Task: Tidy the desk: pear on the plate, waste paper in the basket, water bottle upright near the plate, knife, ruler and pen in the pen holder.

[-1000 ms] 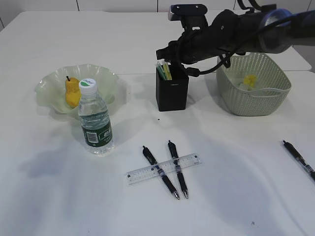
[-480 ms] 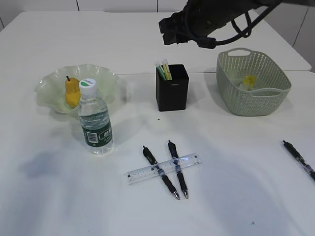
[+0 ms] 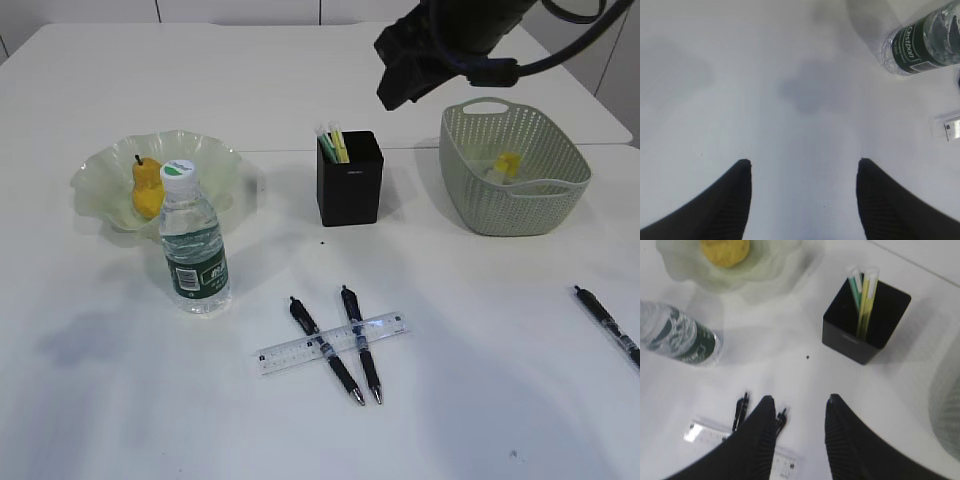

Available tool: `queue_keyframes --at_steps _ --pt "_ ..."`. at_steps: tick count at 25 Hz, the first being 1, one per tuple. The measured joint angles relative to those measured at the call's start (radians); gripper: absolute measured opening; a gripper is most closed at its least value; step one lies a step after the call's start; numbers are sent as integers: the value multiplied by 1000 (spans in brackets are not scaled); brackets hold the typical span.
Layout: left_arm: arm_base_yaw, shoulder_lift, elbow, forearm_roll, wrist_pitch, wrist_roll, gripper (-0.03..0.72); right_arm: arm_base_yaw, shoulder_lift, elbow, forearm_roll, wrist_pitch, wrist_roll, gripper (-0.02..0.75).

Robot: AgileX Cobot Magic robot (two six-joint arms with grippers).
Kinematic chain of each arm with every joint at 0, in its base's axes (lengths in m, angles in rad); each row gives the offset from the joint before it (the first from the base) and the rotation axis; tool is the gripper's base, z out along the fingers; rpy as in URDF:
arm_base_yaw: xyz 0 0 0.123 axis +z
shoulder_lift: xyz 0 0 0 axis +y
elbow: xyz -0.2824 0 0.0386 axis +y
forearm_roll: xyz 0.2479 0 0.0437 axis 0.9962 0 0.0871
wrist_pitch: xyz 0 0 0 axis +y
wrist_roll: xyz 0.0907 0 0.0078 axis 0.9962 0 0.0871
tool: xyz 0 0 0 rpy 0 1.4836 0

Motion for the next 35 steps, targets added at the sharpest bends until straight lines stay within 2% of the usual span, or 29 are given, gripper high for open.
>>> queue_keyframes --at_steps 4,11,19,21,35 --pt "0 0 0 0 2 0 467 0 -42 0 -77 79 21 253" --pt "0 0 0 0 12 0 467 7 -155 112 -108 93 26 253" --pt "0 0 0 0 17 0 466 197 -179 273 -280 93 26 253" --pt "0 0 0 0 17 0 467 220 -179 284 -294 93 24 253" --pt "0 0 0 0 17 0 467 222 -179 295 -315 95 -26 253"
